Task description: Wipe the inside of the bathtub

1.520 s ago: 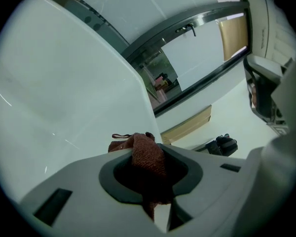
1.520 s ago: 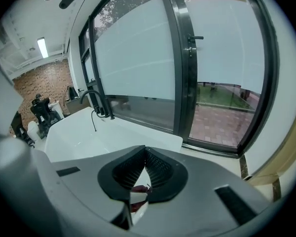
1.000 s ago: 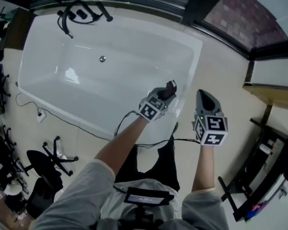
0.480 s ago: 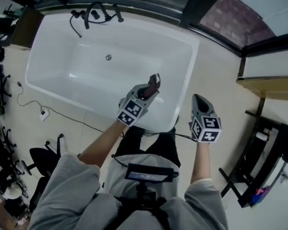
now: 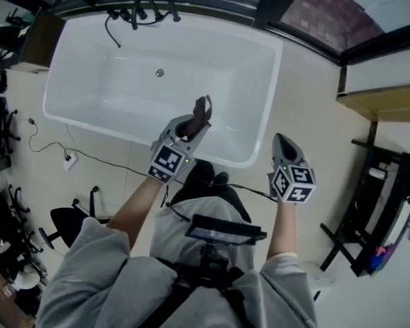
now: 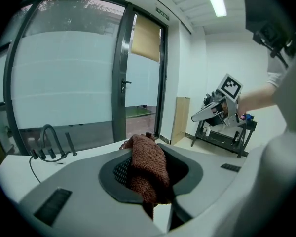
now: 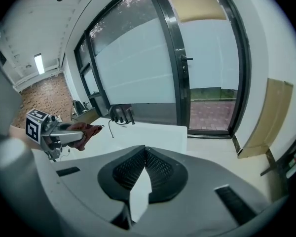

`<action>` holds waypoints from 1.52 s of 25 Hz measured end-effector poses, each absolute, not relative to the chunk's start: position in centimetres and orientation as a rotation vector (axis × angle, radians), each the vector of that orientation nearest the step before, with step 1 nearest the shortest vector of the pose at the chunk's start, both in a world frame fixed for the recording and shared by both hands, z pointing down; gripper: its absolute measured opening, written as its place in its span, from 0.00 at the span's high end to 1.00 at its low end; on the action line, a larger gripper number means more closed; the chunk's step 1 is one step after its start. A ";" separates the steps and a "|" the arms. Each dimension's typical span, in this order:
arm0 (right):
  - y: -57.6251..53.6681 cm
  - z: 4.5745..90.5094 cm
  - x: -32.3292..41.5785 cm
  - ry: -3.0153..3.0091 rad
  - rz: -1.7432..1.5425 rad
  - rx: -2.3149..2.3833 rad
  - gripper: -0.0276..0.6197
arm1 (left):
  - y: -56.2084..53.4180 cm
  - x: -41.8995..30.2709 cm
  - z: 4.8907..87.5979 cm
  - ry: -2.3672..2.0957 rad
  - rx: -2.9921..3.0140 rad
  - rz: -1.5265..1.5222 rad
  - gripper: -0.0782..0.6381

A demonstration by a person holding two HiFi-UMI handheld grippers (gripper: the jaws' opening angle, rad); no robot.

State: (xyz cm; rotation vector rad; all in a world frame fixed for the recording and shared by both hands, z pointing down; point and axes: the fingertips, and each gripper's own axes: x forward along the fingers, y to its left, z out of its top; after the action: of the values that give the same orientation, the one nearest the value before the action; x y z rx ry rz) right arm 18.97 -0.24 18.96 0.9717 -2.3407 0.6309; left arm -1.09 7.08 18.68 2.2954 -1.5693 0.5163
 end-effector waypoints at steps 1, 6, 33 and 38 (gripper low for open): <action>0.3 19.0 19.3 -2.343 0.636 0.969 0.95 | 7.7 -0.9 18.4 -1.581 2.300 0.524 0.76; 3.0 19.2 20.9 -2.374 0.665 0.970 0.95 | 11.1 0.1 17.2 -1.624 2.300 0.558 0.76; 19.4 15.9 21.3 -2.496 0.660 0.910 0.95 | 28.5 -1.9 13.1 -1.790 2.167 0.540 0.75; 20.2 16.5 19.4 -2.477 0.682 0.981 0.95 | 29.6 -4.8 13.6 -1.779 2.175 0.507 0.75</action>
State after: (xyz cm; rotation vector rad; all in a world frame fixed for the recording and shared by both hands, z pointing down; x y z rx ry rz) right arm 19.38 20.15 16.51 0.9806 -2.4765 0.6820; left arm -4.84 29.60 13.60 2.1753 -1.7786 0.5069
